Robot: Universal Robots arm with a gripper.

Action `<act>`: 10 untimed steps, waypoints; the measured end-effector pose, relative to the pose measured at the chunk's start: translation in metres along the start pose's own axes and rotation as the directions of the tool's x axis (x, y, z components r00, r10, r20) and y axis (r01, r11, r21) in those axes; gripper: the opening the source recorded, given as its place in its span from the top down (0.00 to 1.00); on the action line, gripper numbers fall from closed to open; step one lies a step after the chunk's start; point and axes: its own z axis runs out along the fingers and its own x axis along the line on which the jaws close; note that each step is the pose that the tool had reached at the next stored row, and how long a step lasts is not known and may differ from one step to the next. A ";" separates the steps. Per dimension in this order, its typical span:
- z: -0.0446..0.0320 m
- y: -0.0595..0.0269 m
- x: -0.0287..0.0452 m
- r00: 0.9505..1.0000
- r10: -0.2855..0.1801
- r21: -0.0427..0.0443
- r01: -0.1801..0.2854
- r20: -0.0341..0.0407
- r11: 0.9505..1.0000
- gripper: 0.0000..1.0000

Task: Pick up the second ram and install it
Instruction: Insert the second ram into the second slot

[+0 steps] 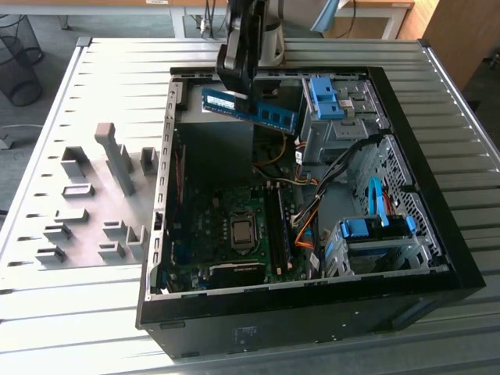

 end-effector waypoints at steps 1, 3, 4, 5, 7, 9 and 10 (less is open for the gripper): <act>0.0000 0.0000 0.0000 1.000 0.004 0.000 -0.004 0.000 1.000 0.86; 0.0001 0.0000 0.0000 1.000 0.011 0.000 -0.011 0.000 1.000 0.86; 0.0001 0.0000 0.0000 1.000 0.013 0.000 -0.013 0.000 1.000 0.86; 0.0001 0.0000 0.0000 1.000 0.015 0.000 -0.015 0.000 1.000 0.86; 0.0002 0.0000 0.0000 1.000 0.016 0.000 -0.016 0.000 1.000 0.86; 0.0001 0.0000 0.0000 1.000 0.018 0.000 -0.018 0.000 1.000 0.86; 0.0002 0.0000 0.0000 1.000 0.018 0.000 -0.018 0.000 1.000 0.86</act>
